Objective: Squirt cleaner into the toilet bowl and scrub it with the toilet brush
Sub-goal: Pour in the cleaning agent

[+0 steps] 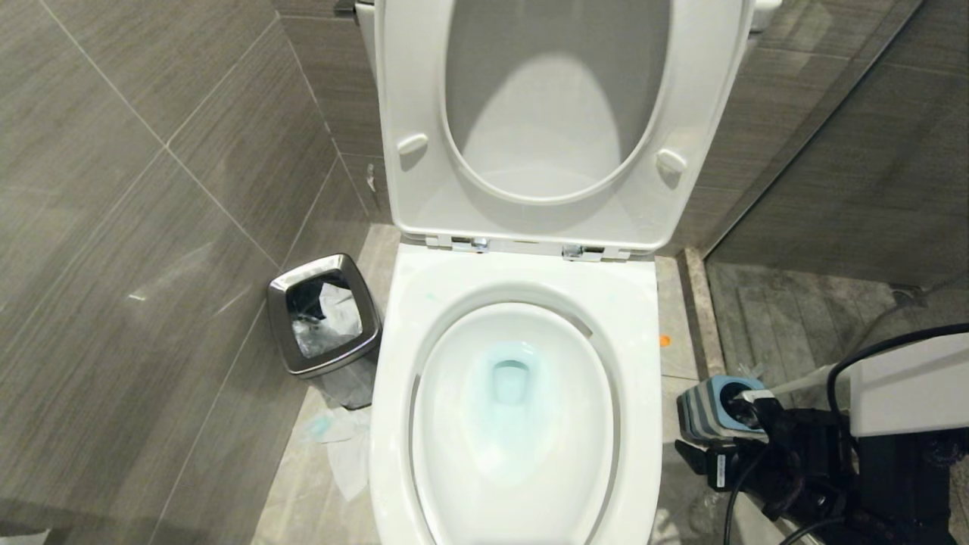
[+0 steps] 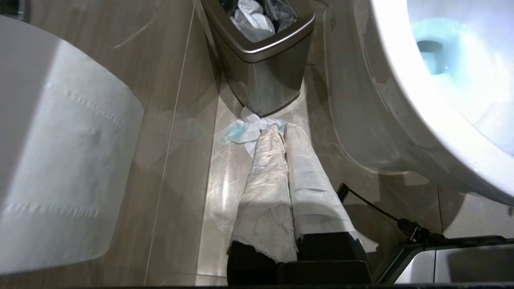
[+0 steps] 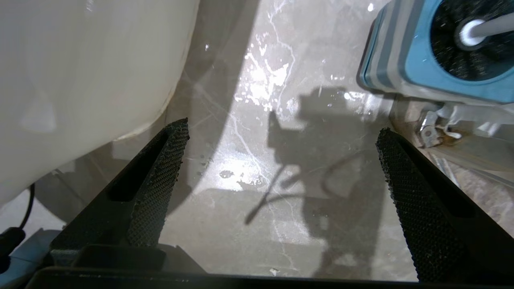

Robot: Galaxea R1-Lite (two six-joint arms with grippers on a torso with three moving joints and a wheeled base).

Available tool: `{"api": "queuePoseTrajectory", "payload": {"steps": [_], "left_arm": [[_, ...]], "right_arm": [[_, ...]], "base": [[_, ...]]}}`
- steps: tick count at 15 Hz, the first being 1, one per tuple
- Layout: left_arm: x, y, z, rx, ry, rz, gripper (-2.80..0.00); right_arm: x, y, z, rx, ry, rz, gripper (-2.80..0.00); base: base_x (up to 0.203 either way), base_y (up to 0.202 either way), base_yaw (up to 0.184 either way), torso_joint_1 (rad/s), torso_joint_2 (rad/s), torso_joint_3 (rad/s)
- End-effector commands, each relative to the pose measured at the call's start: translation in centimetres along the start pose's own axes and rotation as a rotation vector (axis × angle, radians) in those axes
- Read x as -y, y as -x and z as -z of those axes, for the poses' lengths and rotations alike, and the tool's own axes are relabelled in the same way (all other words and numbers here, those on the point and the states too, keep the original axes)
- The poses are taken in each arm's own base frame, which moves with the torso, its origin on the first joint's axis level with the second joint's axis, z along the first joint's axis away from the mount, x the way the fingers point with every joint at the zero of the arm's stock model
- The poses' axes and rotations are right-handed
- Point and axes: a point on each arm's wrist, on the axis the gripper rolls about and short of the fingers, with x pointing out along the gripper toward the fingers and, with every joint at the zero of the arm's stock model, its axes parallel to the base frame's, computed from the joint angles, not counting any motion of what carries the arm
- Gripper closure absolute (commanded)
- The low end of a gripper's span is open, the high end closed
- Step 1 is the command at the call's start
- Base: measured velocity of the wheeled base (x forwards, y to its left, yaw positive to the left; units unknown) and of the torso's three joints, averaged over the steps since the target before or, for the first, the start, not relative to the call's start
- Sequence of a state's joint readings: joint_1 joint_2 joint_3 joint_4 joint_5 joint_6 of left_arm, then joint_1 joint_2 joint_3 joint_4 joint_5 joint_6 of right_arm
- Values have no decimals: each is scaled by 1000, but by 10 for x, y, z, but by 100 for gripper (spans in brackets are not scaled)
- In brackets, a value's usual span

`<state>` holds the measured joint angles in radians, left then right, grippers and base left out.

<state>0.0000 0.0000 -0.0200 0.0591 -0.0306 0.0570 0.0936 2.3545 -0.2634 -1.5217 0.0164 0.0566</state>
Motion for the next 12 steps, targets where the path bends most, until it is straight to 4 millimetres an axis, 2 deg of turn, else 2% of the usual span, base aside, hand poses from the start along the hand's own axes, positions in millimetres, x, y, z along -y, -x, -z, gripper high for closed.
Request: {"api": "queuePoseTrajectory", "payload": {"steps": [1,12], "left_arm": [[0,0,0,1,0,0,0],[0,0,0,1,0,-1,0]], "right_arm": [[-1,-3,-3,21,1,-3,-280],[-8,-12,-10,61,18,-22,-280]], "base": [[0,0,0,2,6,-207],[0,0,0,2,3,-192]]}}
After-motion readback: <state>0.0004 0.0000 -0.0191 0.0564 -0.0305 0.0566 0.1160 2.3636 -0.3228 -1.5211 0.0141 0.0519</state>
